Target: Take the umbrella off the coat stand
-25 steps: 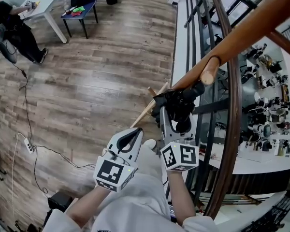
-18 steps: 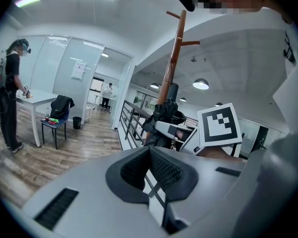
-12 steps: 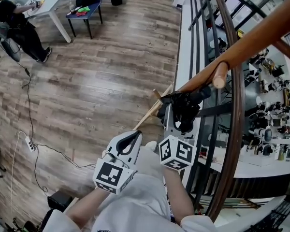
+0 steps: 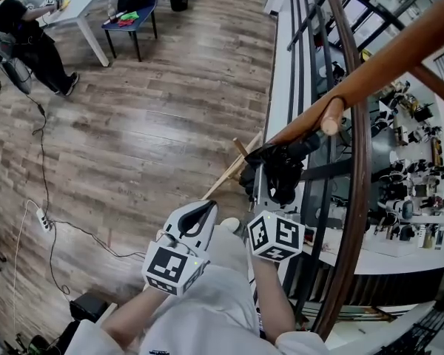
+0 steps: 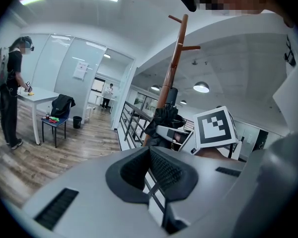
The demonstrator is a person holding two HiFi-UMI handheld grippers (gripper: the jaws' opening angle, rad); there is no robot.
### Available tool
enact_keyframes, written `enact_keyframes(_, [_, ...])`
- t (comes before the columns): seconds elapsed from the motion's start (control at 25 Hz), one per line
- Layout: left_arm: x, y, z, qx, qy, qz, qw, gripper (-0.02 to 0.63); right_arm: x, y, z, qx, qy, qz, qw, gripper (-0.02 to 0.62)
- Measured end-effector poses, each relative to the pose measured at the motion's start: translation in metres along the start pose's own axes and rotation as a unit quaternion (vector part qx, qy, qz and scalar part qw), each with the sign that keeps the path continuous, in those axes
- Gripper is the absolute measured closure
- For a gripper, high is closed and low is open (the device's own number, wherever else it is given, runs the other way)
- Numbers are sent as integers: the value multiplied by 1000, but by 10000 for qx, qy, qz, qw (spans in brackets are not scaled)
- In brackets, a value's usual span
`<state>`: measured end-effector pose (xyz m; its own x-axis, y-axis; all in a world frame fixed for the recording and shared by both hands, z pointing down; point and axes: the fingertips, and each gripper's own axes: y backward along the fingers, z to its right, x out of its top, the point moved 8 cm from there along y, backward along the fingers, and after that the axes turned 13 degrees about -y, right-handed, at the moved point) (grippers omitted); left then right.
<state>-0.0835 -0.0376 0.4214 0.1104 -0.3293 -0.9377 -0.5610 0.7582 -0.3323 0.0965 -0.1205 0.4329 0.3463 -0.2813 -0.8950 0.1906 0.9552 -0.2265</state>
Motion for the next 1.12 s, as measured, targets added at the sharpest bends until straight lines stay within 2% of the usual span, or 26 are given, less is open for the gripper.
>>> enact_keyframes(0.52, [11,2,8,-100,-7,142,9998,586,5,22,-5,385,43,-134,9992,356])
enact_keyframes(1.12, [15,24,13,-85,59,302,9995,586,30,63,-32,761,445,164,9960,356])
